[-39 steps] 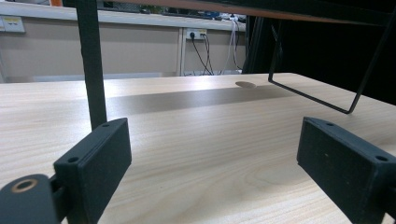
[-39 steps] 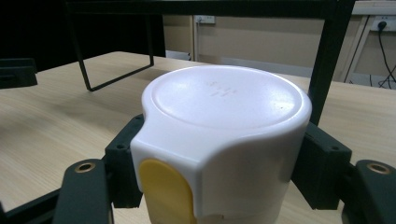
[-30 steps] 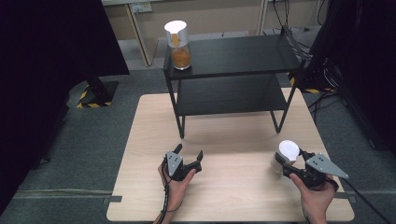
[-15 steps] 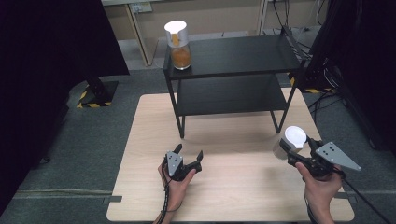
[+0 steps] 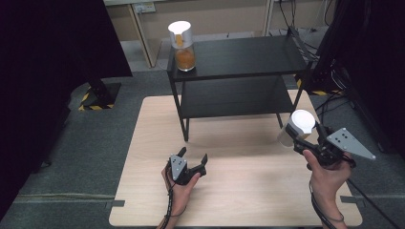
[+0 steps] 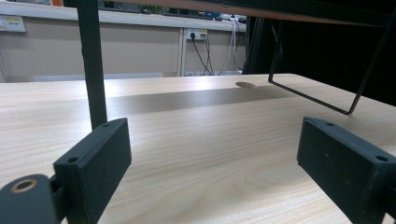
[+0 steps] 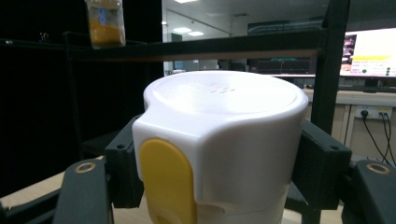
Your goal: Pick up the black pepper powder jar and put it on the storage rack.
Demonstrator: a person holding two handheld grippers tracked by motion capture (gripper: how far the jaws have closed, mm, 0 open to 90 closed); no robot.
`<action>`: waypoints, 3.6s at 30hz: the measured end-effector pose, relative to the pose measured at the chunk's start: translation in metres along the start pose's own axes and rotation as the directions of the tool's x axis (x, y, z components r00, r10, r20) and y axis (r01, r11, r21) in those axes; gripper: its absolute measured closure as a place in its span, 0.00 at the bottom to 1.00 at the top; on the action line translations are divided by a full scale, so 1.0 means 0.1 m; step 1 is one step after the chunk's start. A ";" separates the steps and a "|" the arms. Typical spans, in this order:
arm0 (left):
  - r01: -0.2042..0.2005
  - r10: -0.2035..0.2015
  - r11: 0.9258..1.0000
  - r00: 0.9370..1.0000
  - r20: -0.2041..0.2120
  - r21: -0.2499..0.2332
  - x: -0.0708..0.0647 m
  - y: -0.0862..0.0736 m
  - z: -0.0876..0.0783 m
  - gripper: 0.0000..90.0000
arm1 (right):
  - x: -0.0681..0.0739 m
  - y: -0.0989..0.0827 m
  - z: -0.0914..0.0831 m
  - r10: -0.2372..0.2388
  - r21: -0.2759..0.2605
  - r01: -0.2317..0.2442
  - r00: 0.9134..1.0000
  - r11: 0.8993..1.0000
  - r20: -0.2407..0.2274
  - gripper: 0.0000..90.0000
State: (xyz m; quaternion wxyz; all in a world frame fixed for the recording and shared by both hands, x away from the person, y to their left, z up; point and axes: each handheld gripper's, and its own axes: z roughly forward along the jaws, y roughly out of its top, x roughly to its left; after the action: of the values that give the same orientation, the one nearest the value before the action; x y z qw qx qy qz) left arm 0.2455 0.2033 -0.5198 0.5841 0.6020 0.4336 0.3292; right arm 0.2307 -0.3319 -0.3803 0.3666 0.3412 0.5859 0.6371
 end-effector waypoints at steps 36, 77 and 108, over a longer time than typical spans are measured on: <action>0.005 -0.005 1.000 1.000 0.005 0.000 0.00 0.00 0.00 0.10 | -0.05 0.68 0.43 -0.015 -0.113 0.019 0.999 0.993 0.033 0.34; 0.006 -0.006 1.000 1.000 0.010 0.002 0.01 0.00 0.00 0.10 | -0.17 1.48 1.13 0.000 -0.142 0.011 0.997 0.990 0.076 0.34; 0.009 -0.009 1.000 1.000 0.014 0.002 0.00 0.00 0.00 0.10 | -0.28 1.52 1.66 -0.011 -0.011 0.013 0.984 1.000 0.178 0.34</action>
State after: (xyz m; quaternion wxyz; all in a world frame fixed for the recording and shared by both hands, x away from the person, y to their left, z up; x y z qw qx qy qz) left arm 0.2455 0.2037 -0.5197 0.5878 0.6030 0.4327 0.3219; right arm 0.3777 -0.2806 -0.2156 0.4233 0.3908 0.5490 0.6055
